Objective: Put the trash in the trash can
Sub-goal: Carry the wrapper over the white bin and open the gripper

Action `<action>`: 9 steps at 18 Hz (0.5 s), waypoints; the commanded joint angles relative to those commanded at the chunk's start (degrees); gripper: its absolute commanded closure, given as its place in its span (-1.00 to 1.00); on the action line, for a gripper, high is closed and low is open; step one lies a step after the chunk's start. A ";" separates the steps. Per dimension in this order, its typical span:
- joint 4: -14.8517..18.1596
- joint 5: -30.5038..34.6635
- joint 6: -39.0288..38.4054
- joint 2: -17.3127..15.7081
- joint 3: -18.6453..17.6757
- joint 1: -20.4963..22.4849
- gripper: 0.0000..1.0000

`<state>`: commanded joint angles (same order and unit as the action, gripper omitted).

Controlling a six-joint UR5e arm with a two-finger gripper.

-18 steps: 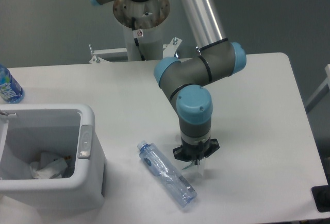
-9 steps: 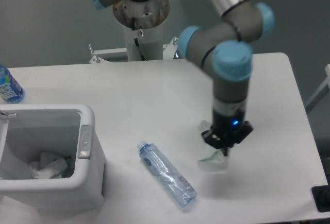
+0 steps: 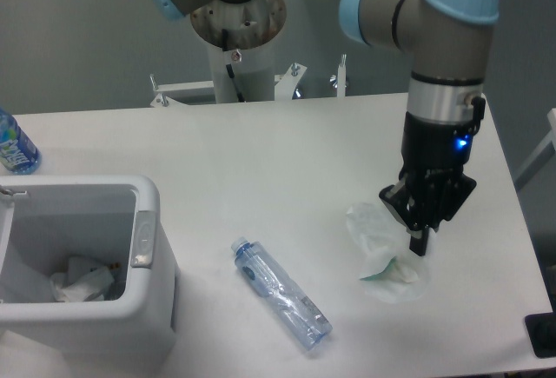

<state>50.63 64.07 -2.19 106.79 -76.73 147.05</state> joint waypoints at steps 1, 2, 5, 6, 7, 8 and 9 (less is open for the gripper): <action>0.00 0.00 -0.96 -0.79 -0.09 -1.06 1.00; 0.00 -0.09 -1.84 -1.93 -0.35 -2.20 1.00; 0.00 0.00 -2.38 -4.57 -0.88 -7.02 1.00; 0.00 0.00 -2.38 -5.10 -1.14 -9.13 1.00; 0.00 0.00 -2.55 -5.45 -1.32 -11.07 1.00; 0.00 0.00 -2.99 -5.98 -1.67 -12.91 1.00; 0.00 0.00 -3.52 -6.33 -2.28 -14.58 1.00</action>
<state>50.63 64.07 -5.71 100.46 -79.01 132.47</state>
